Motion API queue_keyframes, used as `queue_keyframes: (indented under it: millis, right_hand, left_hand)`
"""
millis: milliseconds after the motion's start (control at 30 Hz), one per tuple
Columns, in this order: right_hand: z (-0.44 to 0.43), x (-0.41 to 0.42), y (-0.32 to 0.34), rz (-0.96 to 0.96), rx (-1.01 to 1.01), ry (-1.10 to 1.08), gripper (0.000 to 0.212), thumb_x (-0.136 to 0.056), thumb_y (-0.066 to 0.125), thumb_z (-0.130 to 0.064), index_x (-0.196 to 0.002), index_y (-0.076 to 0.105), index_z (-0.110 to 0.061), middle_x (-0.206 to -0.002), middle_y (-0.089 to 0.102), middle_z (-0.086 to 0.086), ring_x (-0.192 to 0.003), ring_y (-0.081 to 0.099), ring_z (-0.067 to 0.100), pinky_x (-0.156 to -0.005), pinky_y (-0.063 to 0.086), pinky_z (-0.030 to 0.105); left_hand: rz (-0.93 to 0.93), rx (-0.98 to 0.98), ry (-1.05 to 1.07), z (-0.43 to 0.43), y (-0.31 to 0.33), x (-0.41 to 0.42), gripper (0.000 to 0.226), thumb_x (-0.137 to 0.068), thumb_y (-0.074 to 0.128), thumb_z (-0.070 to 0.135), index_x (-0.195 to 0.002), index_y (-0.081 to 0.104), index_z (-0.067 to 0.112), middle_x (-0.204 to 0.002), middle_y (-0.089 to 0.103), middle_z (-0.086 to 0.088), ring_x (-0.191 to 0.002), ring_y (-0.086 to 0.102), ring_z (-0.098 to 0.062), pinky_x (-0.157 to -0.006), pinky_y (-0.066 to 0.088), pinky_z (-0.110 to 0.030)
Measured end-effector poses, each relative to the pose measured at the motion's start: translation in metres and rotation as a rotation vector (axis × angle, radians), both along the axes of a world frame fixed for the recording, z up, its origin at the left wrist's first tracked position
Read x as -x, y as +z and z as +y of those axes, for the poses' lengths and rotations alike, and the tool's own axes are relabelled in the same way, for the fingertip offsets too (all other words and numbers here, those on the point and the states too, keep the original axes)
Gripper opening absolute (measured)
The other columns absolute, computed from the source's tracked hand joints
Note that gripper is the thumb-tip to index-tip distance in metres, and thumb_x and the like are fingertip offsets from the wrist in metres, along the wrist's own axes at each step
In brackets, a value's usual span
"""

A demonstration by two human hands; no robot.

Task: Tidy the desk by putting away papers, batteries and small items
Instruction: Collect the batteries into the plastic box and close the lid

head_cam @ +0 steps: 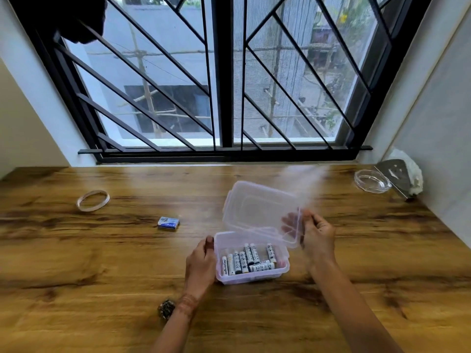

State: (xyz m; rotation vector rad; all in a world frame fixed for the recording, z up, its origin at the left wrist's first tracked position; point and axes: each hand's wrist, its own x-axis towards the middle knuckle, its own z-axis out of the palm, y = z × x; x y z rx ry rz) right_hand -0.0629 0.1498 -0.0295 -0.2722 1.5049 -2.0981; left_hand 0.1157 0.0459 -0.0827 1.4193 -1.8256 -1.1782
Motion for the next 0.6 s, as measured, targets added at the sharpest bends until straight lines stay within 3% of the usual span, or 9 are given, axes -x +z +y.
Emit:
queue_keyframes:
  millis: [67, 167, 233, 333, 467, 600]
  right_hand:
    - [-0.001, -0.005, -0.008, -0.001, -0.121, 0.104, 0.019, -0.094, 0.047, -0.011, -0.093, 0.061, 0.001, -0.083, 0.068, 0.016, -0.056, 0.069, 0.017, -0.051, 0.057, 0.027]
    - [-0.005, -0.012, -0.019, 0.11, -0.285, 0.159, 0.021, -0.095, 0.047, -0.013, -0.082, 0.063, -0.007, -0.077, 0.069, 0.01, -0.057, 0.069, 0.019, -0.053, 0.058, 0.03]
    - [-0.006, -0.014, -0.023, 0.217, -0.38, 0.134, 0.022, -0.095, 0.048, -0.014, -0.083, 0.065, -0.007, -0.076, 0.07, 0.008, -0.059, 0.069, 0.018, -0.055, 0.057, 0.031]
    - [-0.005, -0.013, -0.028, 0.503, -0.557, 0.11, 0.023, -0.094, 0.05, -0.015, -0.083, 0.069, -0.007, -0.074, 0.07, 0.007, -0.065, 0.068, 0.017, -0.063, 0.058, 0.038]
    - [-0.003, -0.01, -0.032, 0.81, -0.685, 0.116, 0.026, -0.094, 0.05, -0.018, -0.086, 0.07, -0.004, -0.078, 0.07, 0.011, -0.072, 0.062, 0.023, -0.065, 0.05, 0.038]
    - [-0.001, -0.009, -0.038, 0.867, -0.731, 0.148, 0.025, -0.092, 0.055, -0.023, -0.105, 0.068, -0.006, -0.094, 0.066, 0.01, -0.086, 0.057, 0.019, -0.074, 0.042, 0.027]
  left_hand:
    - [0.003, -0.051, 0.02, 0.003, 0.006, 0.0, 0.058, -0.097, 0.024, 0.046, -0.085, 0.064, 0.005, -0.084, 0.065, -0.013, -0.078, 0.059, -0.025, -0.062, 0.04, -0.028]
    - [0.046, -0.097, 0.025, 0.007, 0.015, -0.001, 0.057, -0.095, 0.024, 0.049, -0.067, 0.057, 0.013, -0.069, 0.06, -0.004, -0.069, 0.055, -0.02, -0.053, 0.037, -0.024]
    - [0.037, -0.064, 0.002, 0.009, 0.016, -0.002, 0.043, -0.095, 0.035, 0.045, -0.077, 0.061, 0.016, -0.075, 0.062, 0.0, -0.069, 0.054, -0.012, -0.05, 0.036, -0.016]
    - [0.022, 0.005, -0.017, 0.011, 0.012, -0.002, 0.032, -0.093, 0.05, 0.033, -0.113, 0.063, 0.012, -0.099, 0.065, 0.0, -0.074, 0.053, -0.003, -0.047, 0.039, -0.003]
    - [-0.058, 0.055, -0.021, 0.014, 0.012, 0.0, 0.035, -0.093, 0.05, 0.034, -0.119, 0.059, 0.013, -0.102, 0.064, -0.003, -0.075, 0.052, -0.006, -0.046, 0.038, -0.001]
    - [-0.086, 0.11, -0.039, 0.019, 0.006, 0.0, 0.032, -0.093, 0.048, 0.037, -0.119, 0.057, 0.02, -0.109, 0.066, -0.001, -0.082, 0.058, -0.008, -0.051, 0.038, -0.008]
